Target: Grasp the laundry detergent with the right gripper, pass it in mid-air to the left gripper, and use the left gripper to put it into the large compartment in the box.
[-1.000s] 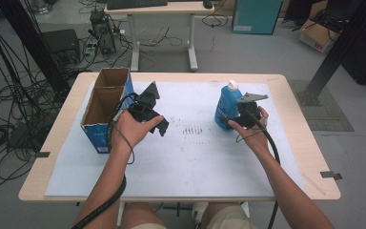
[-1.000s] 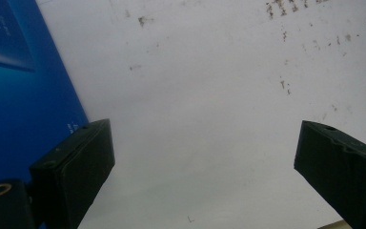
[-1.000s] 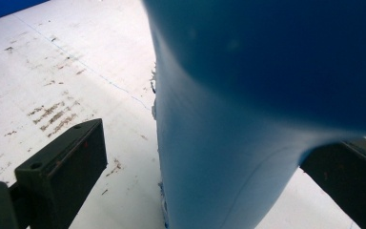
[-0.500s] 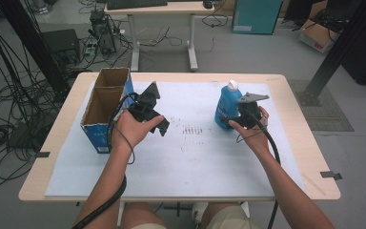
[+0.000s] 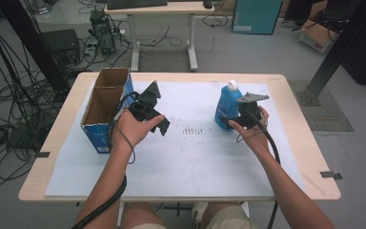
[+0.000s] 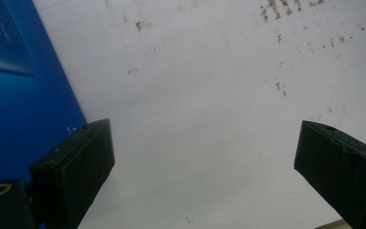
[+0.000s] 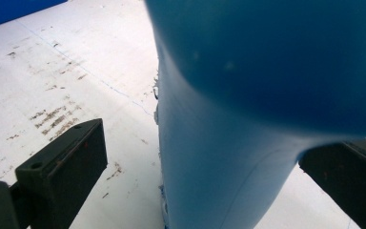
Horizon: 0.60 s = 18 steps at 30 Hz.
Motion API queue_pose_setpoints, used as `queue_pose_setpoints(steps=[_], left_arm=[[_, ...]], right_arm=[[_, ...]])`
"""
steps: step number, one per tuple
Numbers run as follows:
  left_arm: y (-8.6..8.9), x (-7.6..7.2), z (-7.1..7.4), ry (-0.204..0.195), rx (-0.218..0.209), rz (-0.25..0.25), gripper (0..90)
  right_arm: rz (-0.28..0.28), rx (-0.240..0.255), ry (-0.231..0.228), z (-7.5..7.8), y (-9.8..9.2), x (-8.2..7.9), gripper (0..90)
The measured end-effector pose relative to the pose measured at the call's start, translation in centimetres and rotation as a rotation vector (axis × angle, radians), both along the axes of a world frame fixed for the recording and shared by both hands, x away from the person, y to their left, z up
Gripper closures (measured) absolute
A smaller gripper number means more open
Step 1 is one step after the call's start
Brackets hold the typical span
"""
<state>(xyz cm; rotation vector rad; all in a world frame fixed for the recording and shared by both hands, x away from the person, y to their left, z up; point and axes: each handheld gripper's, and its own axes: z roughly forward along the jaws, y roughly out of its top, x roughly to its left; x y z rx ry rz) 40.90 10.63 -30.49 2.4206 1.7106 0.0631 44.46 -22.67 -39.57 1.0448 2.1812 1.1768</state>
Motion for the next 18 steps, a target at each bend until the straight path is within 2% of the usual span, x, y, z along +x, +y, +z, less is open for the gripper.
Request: queue_pose_setpoints(steps=[3, 18], left_arm=[[-0.04, -0.04, 0.08, -0.009, -0.004, 0.003, 6.6], [0.06, 0.01, 0.08, -0.004, 0.001, 0.0, 6.5]], right_arm=[[-0.003, 0.008, -0.004, -0.03, -0.02, -0.02, 2.0], [0.004, 0.009, -0.006, -0.19, 0.1, -0.07, 2.2]])
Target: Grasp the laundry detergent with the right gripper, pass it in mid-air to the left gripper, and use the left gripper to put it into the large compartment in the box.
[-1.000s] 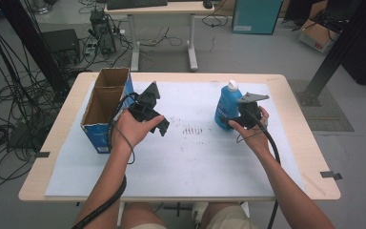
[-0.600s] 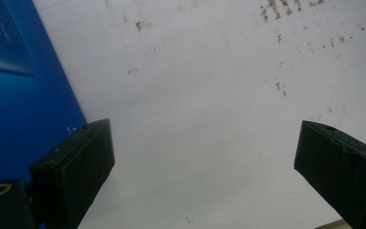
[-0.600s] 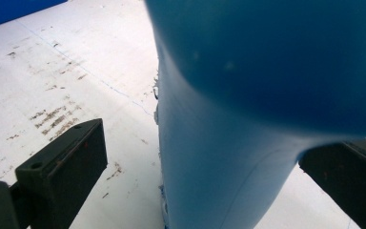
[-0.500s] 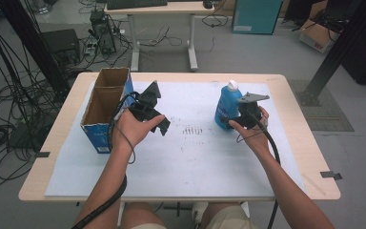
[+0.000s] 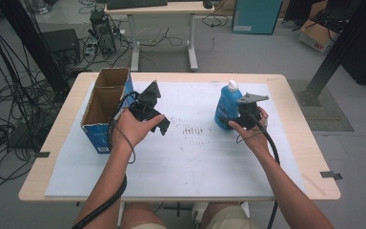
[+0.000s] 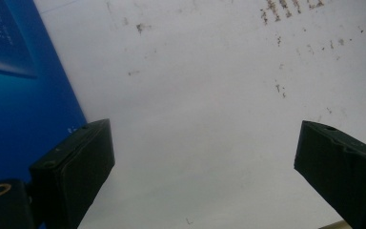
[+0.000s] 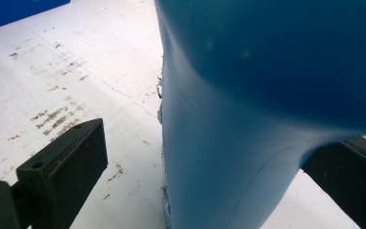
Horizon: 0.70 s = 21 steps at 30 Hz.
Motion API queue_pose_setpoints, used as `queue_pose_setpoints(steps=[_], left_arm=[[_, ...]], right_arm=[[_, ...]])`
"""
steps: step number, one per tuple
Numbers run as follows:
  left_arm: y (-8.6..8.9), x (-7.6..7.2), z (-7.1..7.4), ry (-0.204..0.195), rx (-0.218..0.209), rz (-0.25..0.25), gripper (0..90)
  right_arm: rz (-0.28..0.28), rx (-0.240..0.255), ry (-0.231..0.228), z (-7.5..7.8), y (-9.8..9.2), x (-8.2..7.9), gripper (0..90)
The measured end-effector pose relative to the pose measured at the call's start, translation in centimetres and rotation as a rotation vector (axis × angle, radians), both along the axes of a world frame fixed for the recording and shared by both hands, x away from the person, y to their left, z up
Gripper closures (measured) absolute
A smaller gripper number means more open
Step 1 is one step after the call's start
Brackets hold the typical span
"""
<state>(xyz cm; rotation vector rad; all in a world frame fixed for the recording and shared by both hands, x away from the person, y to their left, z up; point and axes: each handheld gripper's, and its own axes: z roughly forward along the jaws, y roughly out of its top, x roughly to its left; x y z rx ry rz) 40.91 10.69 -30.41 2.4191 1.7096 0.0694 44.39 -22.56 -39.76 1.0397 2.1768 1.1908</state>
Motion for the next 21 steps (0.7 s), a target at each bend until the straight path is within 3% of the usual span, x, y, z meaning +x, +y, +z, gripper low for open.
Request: queue_pose_setpoints(steps=[21], left_arm=[[-0.09, -0.02, 0.01, -0.004, -0.004, -0.005, 6.5]], right_arm=[[-0.006, 0.01, -0.006, 0.03, 0.12, -0.06, 2.8]])
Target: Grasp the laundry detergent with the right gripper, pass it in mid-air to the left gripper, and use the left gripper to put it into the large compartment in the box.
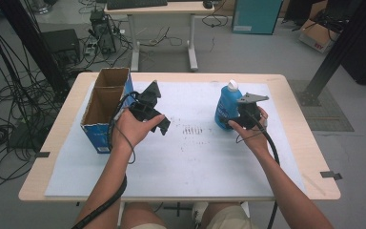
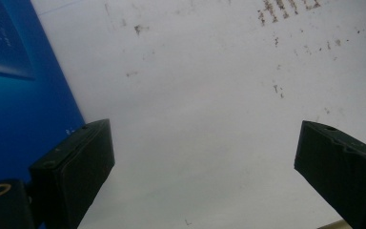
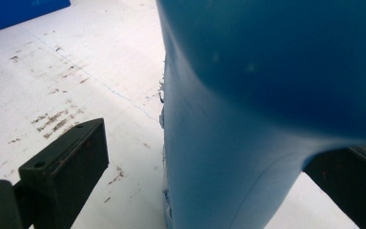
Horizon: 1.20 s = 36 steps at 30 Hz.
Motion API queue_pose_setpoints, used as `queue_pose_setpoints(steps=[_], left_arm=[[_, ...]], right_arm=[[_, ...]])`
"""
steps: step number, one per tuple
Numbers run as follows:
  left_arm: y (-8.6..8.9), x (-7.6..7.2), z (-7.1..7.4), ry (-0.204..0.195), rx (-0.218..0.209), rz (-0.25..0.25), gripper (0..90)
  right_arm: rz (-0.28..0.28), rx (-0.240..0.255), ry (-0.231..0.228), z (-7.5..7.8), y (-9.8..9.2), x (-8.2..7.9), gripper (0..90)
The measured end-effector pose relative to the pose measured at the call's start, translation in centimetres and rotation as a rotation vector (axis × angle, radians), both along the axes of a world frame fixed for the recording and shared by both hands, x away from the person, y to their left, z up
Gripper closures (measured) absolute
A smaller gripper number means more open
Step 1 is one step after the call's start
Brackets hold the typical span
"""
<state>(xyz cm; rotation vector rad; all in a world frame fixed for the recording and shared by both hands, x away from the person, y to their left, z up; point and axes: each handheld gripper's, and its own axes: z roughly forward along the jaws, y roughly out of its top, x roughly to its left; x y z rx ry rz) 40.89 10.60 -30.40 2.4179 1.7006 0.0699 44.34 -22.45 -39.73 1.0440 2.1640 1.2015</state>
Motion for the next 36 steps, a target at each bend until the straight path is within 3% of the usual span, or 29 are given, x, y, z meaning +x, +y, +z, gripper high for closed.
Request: queue_pose_setpoints(steps=[36], left_arm=[[0.15, -0.06, 0.08, 0.0, -0.003, 0.0, 6.4]], right_arm=[[-0.007, 0.006, -0.009, -0.04, 0.05, -0.03, 3.4]])
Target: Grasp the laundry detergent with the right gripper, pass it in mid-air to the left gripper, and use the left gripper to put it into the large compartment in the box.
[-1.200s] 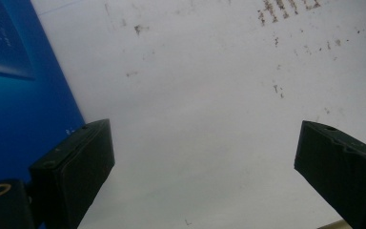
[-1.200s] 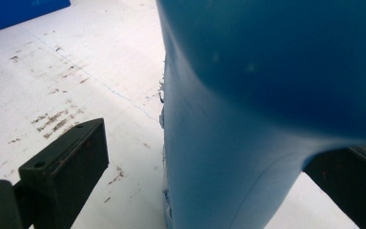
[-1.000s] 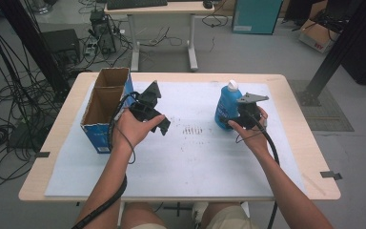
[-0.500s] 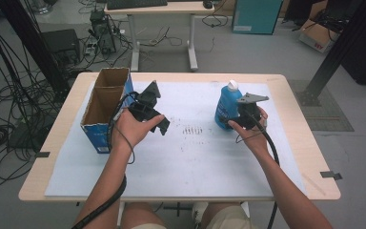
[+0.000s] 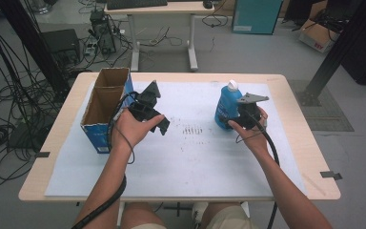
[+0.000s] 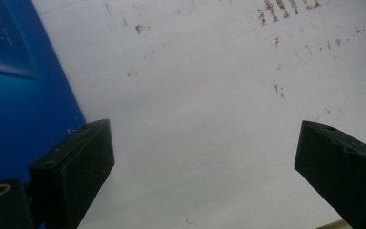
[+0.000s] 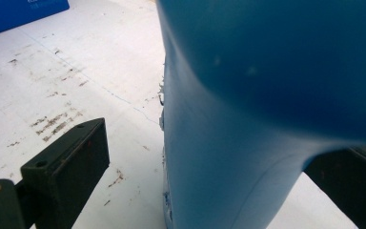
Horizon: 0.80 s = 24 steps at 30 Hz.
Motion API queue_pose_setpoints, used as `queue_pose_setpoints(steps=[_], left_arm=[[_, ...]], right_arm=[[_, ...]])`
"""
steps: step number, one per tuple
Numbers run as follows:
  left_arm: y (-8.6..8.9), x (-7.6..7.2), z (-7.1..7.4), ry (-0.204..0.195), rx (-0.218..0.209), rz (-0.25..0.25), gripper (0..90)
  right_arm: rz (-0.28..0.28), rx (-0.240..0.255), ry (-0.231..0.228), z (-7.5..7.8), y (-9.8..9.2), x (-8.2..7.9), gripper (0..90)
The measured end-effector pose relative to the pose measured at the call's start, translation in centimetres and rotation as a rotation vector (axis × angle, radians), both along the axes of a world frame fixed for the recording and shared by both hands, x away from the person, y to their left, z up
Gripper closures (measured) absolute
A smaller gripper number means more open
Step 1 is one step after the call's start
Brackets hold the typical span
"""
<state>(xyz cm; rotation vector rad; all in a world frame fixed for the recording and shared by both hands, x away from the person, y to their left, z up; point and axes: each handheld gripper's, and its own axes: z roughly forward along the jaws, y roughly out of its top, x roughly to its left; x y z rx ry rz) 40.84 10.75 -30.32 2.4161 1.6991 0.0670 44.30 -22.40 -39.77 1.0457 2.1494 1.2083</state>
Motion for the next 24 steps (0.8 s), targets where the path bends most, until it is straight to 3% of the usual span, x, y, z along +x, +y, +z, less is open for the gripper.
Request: queue_pose_setpoints(steps=[14, 24], left_arm=[[0.02, -0.08, -0.11, -0.002, -0.002, 0.003, 6.4], [0.17, -0.12, -0.07, -0.002, 0.0, 0.003, 6.4]], right_arm=[[-0.006, 0.005, -0.003, -0.16, -0.05, 0.12, 6.6], [0.003, 0.007, -0.018, -0.23, 0.07, 0.14, 17.7]])
